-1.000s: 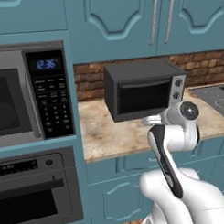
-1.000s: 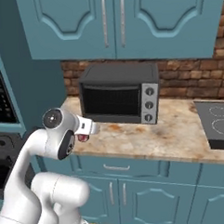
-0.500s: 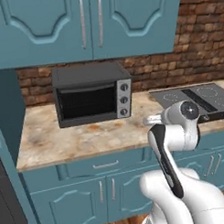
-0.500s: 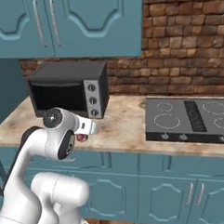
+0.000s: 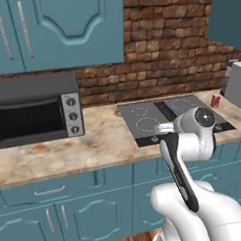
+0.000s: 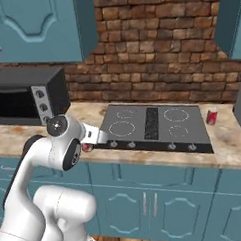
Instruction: Four empty soda cans are scattered around the kitchen. Gather all the cans and cluster them next to the stove for recycling.
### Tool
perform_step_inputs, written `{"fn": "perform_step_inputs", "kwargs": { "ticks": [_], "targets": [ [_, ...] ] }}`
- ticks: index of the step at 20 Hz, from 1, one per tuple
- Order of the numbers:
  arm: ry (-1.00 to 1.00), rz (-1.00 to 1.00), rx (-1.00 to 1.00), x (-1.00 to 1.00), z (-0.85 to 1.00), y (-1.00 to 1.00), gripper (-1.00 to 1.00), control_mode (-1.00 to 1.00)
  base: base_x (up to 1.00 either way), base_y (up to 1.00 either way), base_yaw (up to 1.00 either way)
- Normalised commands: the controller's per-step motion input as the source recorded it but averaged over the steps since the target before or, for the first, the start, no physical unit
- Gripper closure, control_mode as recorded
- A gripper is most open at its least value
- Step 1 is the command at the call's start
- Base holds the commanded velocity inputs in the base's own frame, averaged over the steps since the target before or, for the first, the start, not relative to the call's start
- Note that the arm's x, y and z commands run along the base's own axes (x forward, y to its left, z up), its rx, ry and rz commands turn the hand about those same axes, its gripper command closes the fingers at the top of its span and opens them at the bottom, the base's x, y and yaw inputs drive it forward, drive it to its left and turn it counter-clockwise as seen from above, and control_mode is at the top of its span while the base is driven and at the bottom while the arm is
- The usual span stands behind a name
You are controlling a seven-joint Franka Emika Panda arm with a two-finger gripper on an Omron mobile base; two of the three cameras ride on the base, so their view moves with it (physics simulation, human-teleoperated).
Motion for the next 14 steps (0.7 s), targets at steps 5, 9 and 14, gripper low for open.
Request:
{"fn": "perform_step_inputs", "kwargs": {
  "ticks": [5,9,14],
  "targets": [
    [0.00,0.00,0.00,0.00,0.00,0.00,1.00,1.00,0.00,-1.00,0.00],
    [0.00,0.00,0.00,0.00,0.00,0.00,1.00,1.00,0.00,-1.00,0.00],
    [0.00,0.00,0.00,0.00,0.00,0.00,1.00,1.00,0.02,-1.00,0.02]
  ]
}}
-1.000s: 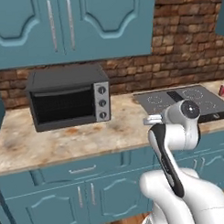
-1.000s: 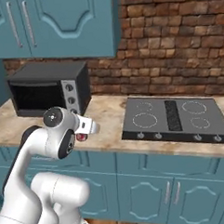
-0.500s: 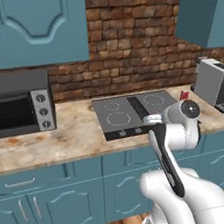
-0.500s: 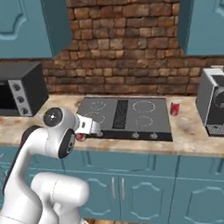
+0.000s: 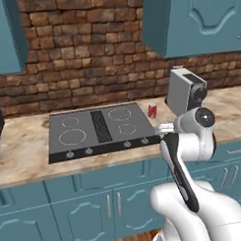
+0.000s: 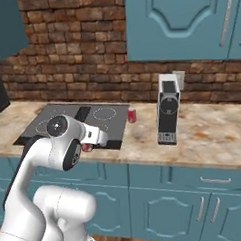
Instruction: Four empty soda cans are scattered around the kitchen. Gather all the cans and cluster them next to the stove for recycling.
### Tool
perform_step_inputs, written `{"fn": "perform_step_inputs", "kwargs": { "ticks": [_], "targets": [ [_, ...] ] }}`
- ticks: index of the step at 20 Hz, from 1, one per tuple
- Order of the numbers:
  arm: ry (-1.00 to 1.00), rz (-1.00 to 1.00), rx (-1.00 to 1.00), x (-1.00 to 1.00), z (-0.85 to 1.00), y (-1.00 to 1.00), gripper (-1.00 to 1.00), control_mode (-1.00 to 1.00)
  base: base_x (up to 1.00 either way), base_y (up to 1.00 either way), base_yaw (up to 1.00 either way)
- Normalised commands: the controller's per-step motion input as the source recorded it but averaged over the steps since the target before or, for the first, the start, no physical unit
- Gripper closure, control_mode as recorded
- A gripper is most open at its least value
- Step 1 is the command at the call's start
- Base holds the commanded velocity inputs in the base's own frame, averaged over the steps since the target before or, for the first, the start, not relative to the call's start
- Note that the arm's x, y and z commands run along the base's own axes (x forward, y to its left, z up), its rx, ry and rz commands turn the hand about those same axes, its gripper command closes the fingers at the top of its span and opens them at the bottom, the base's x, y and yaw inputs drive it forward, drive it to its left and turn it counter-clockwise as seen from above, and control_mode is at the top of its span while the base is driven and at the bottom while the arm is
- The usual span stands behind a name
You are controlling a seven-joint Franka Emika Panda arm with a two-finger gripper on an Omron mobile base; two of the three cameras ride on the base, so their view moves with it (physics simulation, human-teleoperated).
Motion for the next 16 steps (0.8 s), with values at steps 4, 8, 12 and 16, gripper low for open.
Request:
{"fn": "perform_step_inputs", "kwargs": {
  "ticks": [4,8,12,16],
  "targets": [
    [0.00,0.00,0.00,0.00,0.00,0.00,1.00,1.00,0.08,-0.86,0.03],
    [0.00,0.00,0.00,0.00,0.00,0.00,1.00,1.00,0.42,-0.07,0.07],
    [0.00,0.00,0.00,0.00,0.00,0.00,1.00,1.00,0.52,0.04,0.00],
    [0.00,0.00,0.00,0.00,0.00,0.00,1.00,1.00,0.48,0.00,0.00]
  ]
}}
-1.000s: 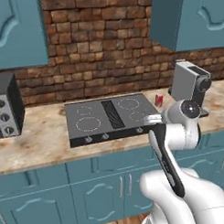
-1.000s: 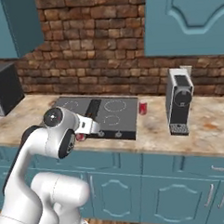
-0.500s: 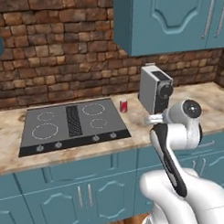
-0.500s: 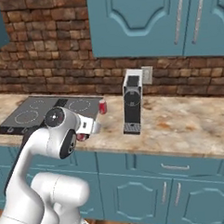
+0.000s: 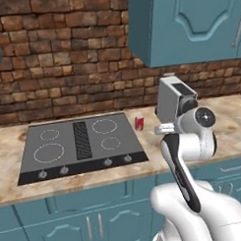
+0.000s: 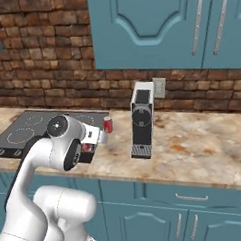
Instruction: Four empty soda cans are scattered around the kitchen. Gather all the cans and cluster them next to the stove for recycling.
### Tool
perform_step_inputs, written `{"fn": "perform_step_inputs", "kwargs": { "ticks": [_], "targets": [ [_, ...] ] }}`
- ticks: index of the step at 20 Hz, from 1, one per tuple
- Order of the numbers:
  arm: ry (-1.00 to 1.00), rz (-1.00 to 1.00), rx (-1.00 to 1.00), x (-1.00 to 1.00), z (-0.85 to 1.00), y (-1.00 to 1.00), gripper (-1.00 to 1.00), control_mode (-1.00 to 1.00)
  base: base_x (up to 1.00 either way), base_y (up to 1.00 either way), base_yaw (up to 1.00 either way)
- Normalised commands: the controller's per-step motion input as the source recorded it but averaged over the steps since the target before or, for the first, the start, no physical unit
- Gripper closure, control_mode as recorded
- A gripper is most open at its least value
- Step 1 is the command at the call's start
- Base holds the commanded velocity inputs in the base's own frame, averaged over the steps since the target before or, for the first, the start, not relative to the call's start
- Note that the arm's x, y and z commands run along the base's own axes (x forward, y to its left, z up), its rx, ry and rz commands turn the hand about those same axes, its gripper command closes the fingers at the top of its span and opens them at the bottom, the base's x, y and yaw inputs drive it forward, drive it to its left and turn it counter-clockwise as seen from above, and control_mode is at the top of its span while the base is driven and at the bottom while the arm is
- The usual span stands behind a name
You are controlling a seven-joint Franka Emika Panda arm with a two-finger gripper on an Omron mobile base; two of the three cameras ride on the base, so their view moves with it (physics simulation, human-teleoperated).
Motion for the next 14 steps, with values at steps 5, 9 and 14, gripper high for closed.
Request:
{"fn": "perform_step_inputs", "kwargs": {
  "ticks": [5,9,14],
  "targets": [
    [0.00,0.00,0.00,0.00,0.00,0.00,1.00,1.00,0.45,0.00,0.00],
    [0.00,0.00,0.00,0.00,0.00,0.00,1.00,1.00,0.44,0.00,0.00],
    [0.00,0.00,0.00,0.56,-0.49,0.00,1.00,-1.00,0.00,0.00,0.00]
  ]
}}
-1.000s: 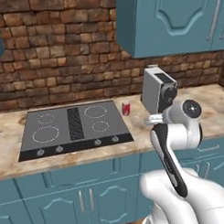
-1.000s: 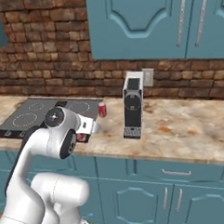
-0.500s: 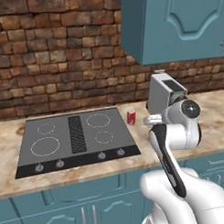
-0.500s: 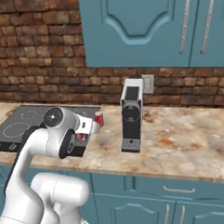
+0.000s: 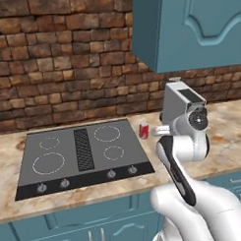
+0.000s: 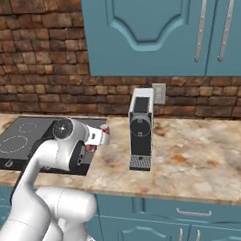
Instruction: Four empty soda cans are scattered around the kitchen. Gather all the cans and cluster them next to the stove for recycling.
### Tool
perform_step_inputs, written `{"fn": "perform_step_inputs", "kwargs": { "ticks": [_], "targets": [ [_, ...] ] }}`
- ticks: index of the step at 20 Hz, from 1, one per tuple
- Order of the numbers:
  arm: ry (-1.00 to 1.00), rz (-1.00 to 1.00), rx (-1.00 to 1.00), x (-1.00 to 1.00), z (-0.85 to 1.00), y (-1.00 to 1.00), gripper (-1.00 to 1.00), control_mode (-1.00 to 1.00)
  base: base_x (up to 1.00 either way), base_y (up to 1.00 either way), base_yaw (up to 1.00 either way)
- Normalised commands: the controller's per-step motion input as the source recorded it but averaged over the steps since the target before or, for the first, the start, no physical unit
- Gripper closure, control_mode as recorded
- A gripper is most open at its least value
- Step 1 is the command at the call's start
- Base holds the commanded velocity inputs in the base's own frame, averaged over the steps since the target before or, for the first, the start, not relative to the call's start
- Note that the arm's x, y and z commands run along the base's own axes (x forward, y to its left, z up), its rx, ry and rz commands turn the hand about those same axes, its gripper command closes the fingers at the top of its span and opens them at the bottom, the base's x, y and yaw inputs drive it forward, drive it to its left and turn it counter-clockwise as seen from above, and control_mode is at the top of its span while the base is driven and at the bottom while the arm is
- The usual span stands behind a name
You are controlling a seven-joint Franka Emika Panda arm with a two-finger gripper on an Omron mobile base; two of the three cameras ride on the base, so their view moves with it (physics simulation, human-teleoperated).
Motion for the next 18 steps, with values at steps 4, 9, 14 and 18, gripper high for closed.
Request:
{"fn": "perform_step_inputs", "kwargs": {
  "ticks": [4,9,14,18],
  "targets": [
    [0.00,0.00,0.00,0.51,-0.58,0.00,1.00,-1.00,0.00,0.00,0.00],
    [0.00,0.02,0.00,0.40,-0.45,0.00,1.00,-1.00,0.00,0.00,0.00],
    [0.00,0.03,0.00,0.20,-0.54,0.00,1.00,-1.00,0.00,0.00,0.00],
    [0.00,0.02,0.00,0.08,-0.43,0.00,1.00,-1.00,0.00,0.00,0.00]
  ]
}}
